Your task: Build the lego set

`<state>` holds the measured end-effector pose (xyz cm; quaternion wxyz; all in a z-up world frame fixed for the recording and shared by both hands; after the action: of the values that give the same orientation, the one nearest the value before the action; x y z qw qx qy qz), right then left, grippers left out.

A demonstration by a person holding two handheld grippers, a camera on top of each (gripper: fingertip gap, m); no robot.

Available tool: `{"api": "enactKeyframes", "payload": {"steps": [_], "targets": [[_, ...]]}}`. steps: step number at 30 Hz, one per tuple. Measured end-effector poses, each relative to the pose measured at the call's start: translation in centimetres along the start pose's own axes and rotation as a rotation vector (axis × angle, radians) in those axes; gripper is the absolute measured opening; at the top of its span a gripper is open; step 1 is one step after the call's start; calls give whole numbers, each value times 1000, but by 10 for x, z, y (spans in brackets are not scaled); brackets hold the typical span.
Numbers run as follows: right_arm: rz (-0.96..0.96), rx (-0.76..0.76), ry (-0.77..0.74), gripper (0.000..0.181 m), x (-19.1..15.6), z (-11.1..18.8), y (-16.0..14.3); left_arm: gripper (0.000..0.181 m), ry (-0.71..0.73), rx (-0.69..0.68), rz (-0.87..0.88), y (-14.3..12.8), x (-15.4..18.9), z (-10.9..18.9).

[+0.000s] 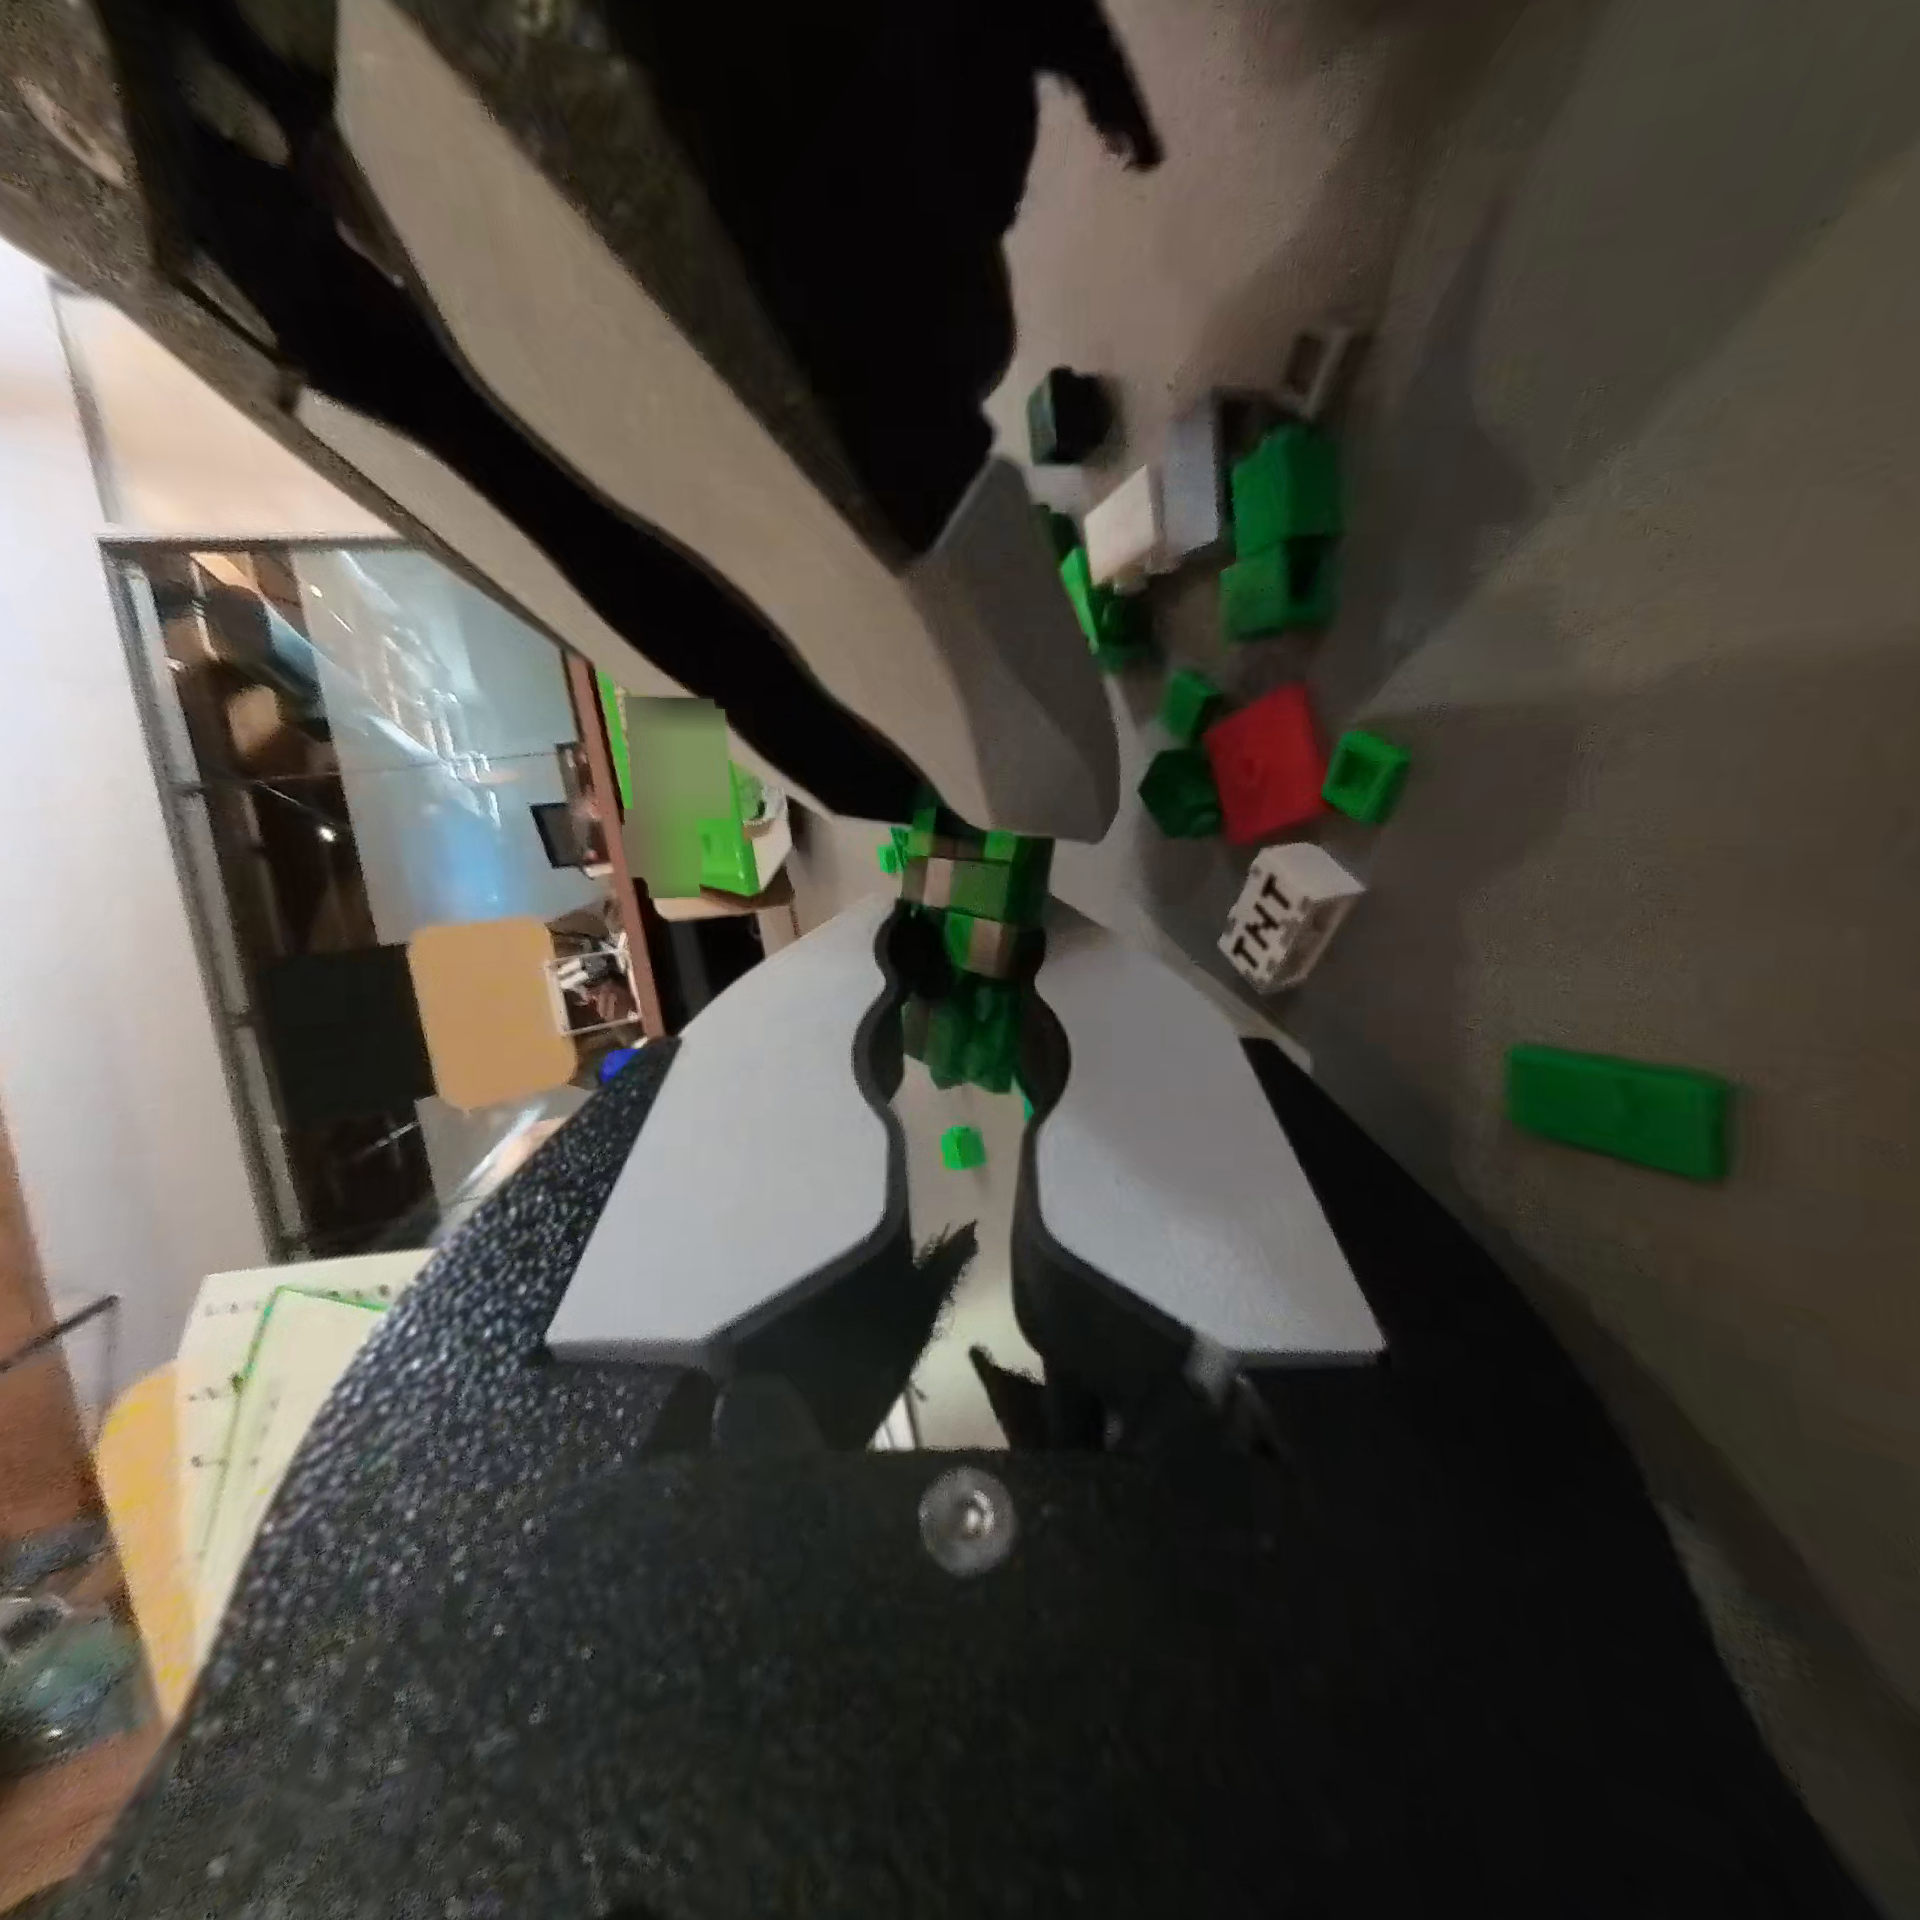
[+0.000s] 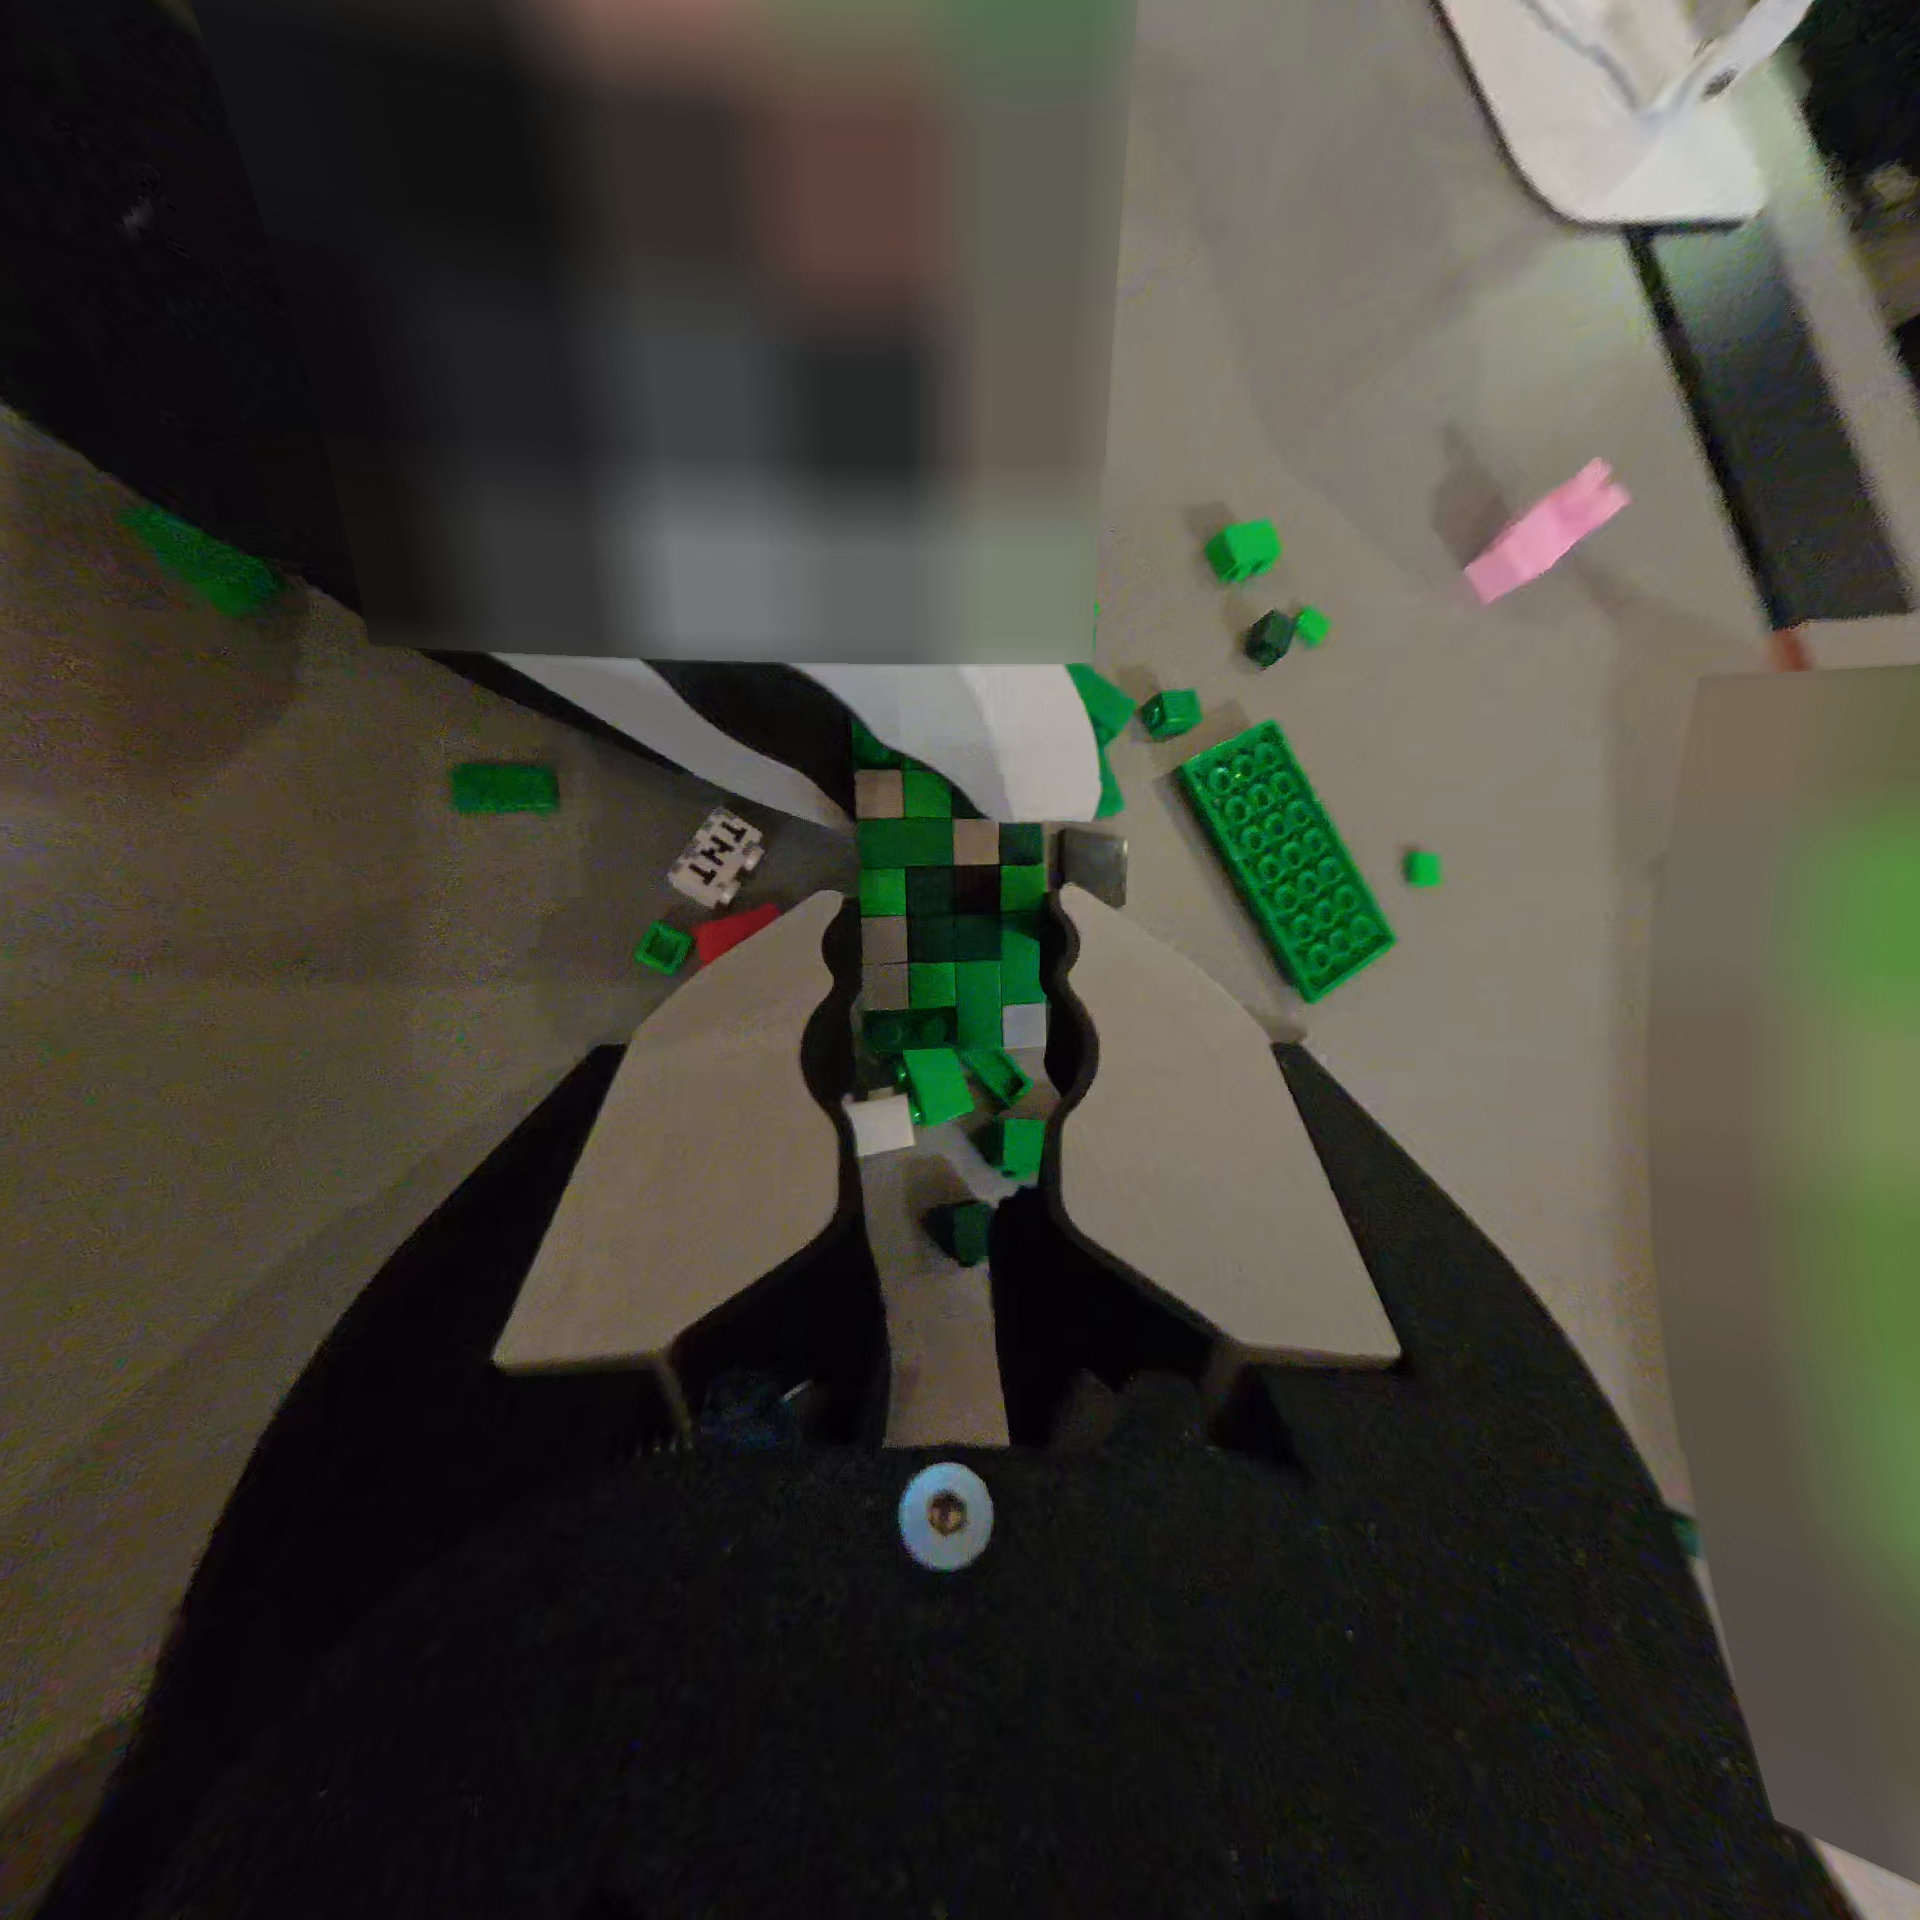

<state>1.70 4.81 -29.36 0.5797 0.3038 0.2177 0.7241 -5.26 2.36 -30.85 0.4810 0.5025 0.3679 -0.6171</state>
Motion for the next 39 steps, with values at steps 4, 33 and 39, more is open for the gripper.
{"api": "enactKeyframes", "payload": {"steps": [4,33,39], "targets": [[-53,49,41,33,2,2,-2,15,5,23,36,0,-1,0],[-466,409,490,31,10,13,-12,6,204,203,-195,-1,-4,12],[-505,454,522,10,15,16,-21,6,237,231,-170,3,-2,10]]}}
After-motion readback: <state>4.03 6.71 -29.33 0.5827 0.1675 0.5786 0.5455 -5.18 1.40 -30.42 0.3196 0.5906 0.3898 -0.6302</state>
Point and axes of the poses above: each gripper's, where its closed fingertips meet, z back along the fingers, y out of its top, x = y × z across the jaws, the point moved 6 cm from there along z, back along the fingers, and after that the axes turned 10 degrees about y, right-handed, at the moved point
